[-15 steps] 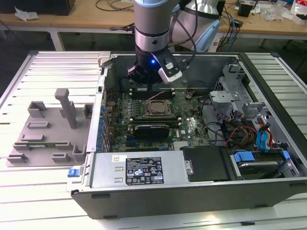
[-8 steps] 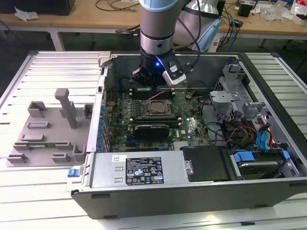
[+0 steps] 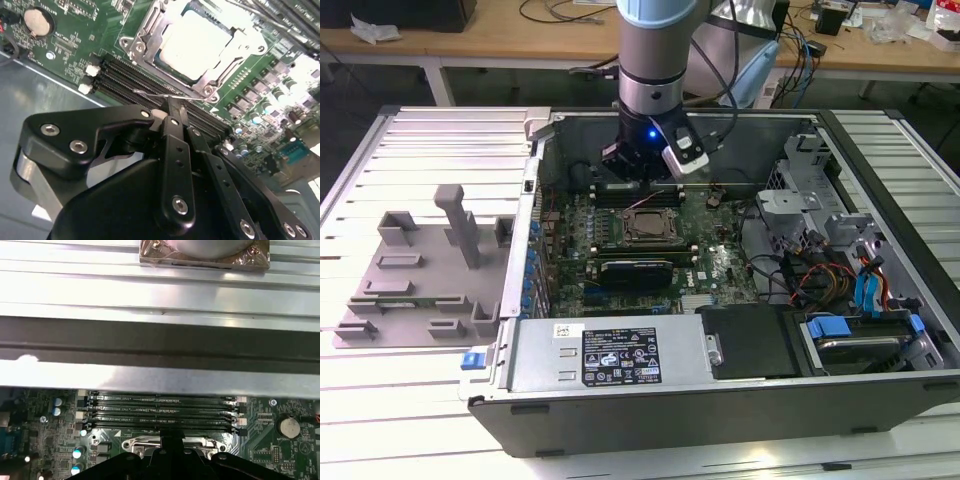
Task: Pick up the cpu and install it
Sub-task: 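Install the first cpu locking lever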
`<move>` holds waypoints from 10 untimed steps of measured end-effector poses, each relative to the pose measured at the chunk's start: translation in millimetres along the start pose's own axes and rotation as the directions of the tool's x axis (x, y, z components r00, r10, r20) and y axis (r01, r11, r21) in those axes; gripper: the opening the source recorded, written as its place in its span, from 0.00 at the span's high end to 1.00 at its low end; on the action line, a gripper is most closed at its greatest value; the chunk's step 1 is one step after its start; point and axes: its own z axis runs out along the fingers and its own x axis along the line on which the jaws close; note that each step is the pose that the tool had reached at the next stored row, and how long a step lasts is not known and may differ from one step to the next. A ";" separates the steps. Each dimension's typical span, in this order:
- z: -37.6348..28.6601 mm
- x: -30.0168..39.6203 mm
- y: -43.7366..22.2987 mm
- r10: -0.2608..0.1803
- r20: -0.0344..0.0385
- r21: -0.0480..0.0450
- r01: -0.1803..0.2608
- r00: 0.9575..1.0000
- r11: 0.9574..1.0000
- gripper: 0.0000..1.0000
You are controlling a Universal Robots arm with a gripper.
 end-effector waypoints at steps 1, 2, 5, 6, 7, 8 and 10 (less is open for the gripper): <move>1.5 -0.4 -0.2 0.000 0.000 0.000 0.000 1.000 1.000 0.89; 2.5 -0.9 -0.3 0.000 0.000 0.000 0.000 1.000 1.000 0.89; 5.7 -2.7 -0.9 0.019 0.002 0.001 -0.019 1.000 1.000 0.89; 6.8 -2.7 -1.0 0.033 0.004 0.001 -0.033 0.999 0.999 0.89; 7.8 -2.7 -1.2 0.048 0.006 0.002 -0.048 0.999 0.999 0.89; 8.5 -2.7 -1.3 0.061 0.008 0.002 -0.061 0.998 0.998 0.89; 8.6 -2.9 -1.3 0.070 0.009 0.002 -0.070 0.997 0.998 0.89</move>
